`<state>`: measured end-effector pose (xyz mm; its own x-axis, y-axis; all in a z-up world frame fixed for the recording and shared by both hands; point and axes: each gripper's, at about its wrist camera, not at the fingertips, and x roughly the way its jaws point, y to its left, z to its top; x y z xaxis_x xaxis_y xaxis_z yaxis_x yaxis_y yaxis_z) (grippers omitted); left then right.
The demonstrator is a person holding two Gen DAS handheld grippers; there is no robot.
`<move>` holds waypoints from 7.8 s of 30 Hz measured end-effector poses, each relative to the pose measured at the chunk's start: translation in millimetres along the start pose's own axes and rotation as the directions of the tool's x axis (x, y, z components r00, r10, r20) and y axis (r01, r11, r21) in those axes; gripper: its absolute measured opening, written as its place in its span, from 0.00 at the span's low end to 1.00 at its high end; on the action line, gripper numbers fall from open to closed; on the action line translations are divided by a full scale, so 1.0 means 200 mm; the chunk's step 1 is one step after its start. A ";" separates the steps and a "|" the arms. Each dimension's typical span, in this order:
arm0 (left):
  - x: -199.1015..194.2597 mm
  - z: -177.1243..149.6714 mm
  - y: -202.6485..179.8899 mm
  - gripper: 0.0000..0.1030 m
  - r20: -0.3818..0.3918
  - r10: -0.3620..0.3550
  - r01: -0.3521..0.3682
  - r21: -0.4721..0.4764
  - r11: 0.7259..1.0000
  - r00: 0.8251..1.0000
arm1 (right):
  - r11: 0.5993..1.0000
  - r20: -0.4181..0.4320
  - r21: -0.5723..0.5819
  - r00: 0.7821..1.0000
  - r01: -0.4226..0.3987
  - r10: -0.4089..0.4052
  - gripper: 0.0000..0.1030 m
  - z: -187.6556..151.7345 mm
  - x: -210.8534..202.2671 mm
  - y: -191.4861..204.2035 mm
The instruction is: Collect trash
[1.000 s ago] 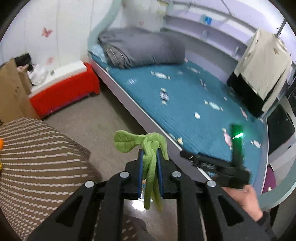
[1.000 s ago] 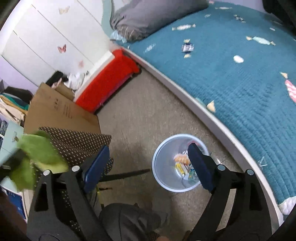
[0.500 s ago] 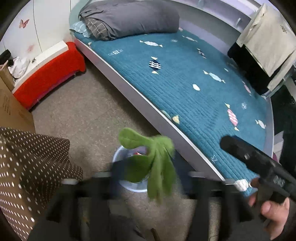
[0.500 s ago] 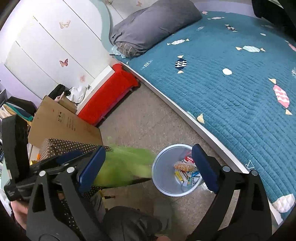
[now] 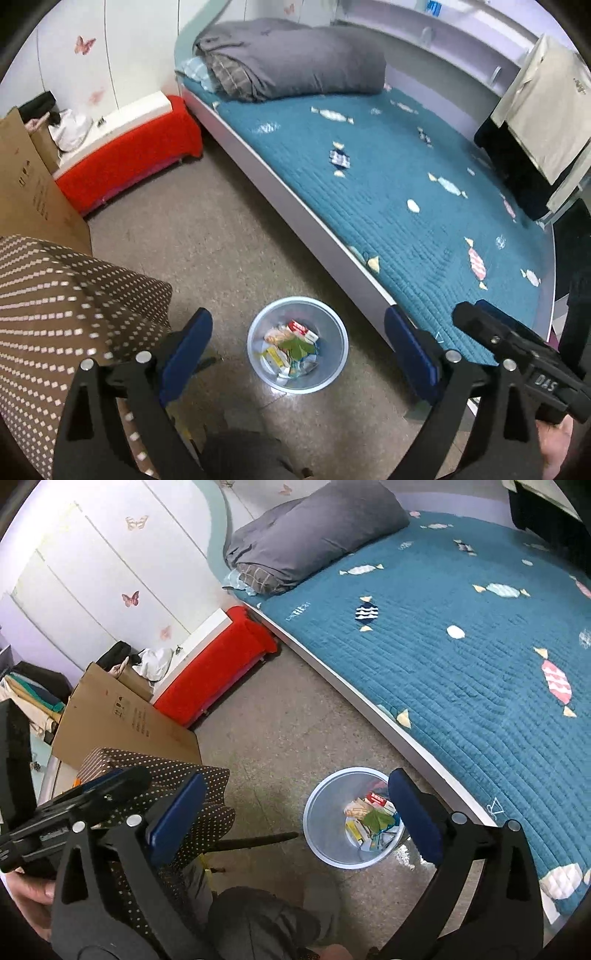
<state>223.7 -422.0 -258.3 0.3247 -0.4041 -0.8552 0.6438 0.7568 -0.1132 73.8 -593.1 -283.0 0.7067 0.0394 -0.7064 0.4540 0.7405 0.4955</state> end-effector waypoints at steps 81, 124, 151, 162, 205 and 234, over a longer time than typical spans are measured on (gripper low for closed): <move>-0.97 -0.87 1.95 0.52 0.171 0.387 -0.298 -0.393 0.870 0.906 | 0.650 -0.227 -0.727 0.971 -0.219 0.074 0.83 -0.58 0.91 2.42; -1.20 -0.79 0.95 0.52 0.335 0.222 -0.116 -0.309 0.944 0.916 | 0.855 0.016 -0.470 0.967 -0.219 0.256 0.28 -0.14 -0.29 1.19; -0.52 -0.17 0.19 0.52 0.209 0.031 -0.019 -0.056 0.998 0.977 | 0.999 -0.274 0.009 0.960 -0.053 0.054 0.70 -0.04 0.67 0.00; -0.07 -0.06 0.07 0.52 0.027 -0.025 0.027 -0.043 0.999 0.999 | 0.997 -0.116 0.080 0.993 -0.010 0.019 0.81 0.03 0.35 -0.22; -0.60 -0.20 0.05 0.93 0.217 0.134 -0.133 -0.022 0.991 0.967 | 0.994 0.048 -0.112 0.999 -0.004 0.009 0.94 -0.03 -0.27 0.40; -2.05 -0.88 0.58 0.95 0.529 0.556 -0.392 -0.396 0.830 0.641 | 0.826 0.322 -0.564 0.928 0.028 0.189 0.94 -0.51 -1.13 1.77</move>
<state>43.5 -78.6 -9.8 0.9327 -0.1105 -0.3433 0.1324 0.9904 0.0408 19.4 -270.7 1.0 0.9158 -0.0395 -0.3996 0.0885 0.9905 0.1048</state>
